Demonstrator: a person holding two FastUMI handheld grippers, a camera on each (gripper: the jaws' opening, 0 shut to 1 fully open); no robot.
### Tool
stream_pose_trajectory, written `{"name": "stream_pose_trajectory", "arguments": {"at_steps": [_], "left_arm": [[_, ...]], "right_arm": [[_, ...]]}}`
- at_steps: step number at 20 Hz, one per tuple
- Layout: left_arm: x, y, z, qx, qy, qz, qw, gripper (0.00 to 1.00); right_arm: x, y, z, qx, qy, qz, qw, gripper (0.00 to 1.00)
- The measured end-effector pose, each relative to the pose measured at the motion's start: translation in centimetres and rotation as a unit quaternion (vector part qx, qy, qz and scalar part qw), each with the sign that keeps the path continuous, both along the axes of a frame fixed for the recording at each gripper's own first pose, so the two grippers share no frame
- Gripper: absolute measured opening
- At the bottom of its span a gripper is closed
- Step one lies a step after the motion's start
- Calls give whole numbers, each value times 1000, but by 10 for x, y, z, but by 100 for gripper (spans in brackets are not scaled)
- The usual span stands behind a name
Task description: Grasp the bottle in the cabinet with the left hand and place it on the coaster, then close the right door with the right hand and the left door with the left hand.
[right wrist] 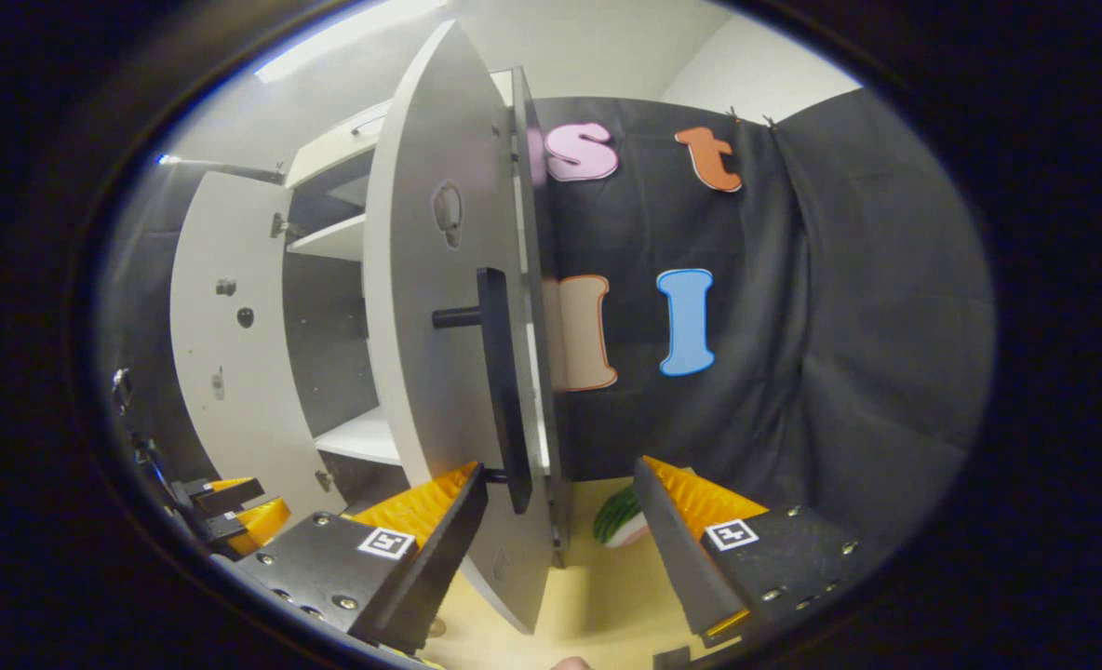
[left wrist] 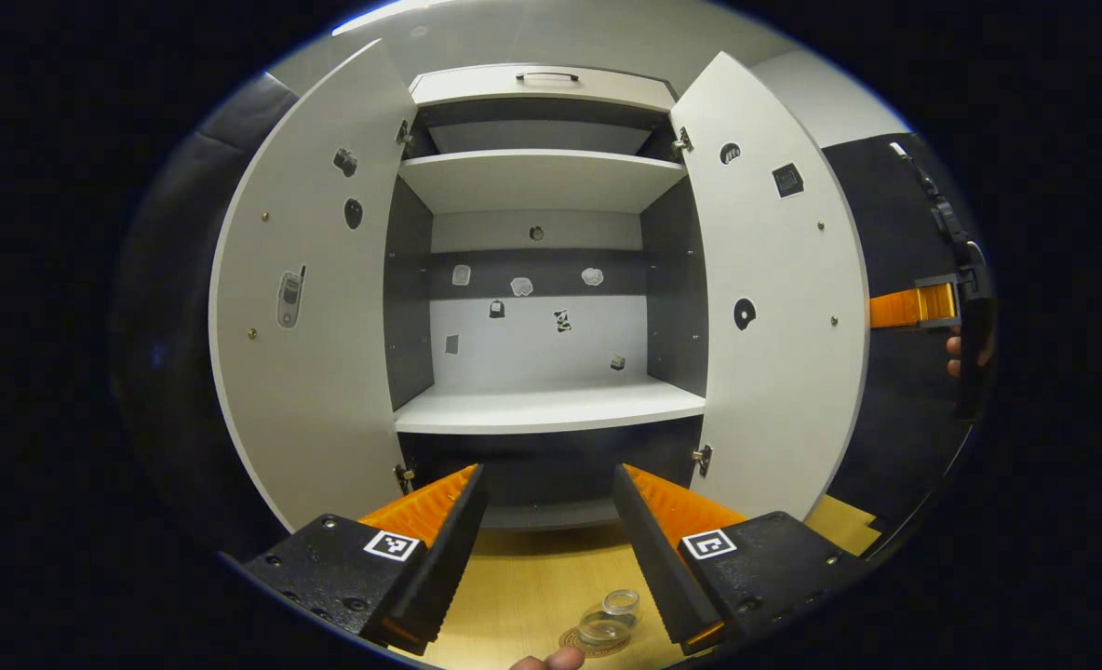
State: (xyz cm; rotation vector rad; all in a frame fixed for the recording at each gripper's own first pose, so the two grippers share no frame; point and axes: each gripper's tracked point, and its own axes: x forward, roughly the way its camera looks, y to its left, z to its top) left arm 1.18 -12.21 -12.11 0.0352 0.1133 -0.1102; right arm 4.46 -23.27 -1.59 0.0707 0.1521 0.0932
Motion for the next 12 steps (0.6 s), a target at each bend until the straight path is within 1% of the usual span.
{"name": "stream_pose_trajectory", "arguments": {"at_steps": [4, 7, 10, 12], "left_arm": [[-1, 11, 6, 5, -4, 5, 1000, 87], [-6, 26, 11, 6, -7, 13, 1000, 87], [-14, 49, 13, -5, -6, 35, 999, 87], [-18, 65, 14, -18, -3, 51, 999, 87]], "right_arm": [[11, 48, -7, 23, -1, 44, 999, 98], [21, 78, -7, 17, -10, 66, 998, 98], [37, 108, -12, 28, -11, 82, 996, 98], [49, 124, -12, 28, -21, 85, 996, 98]]}}
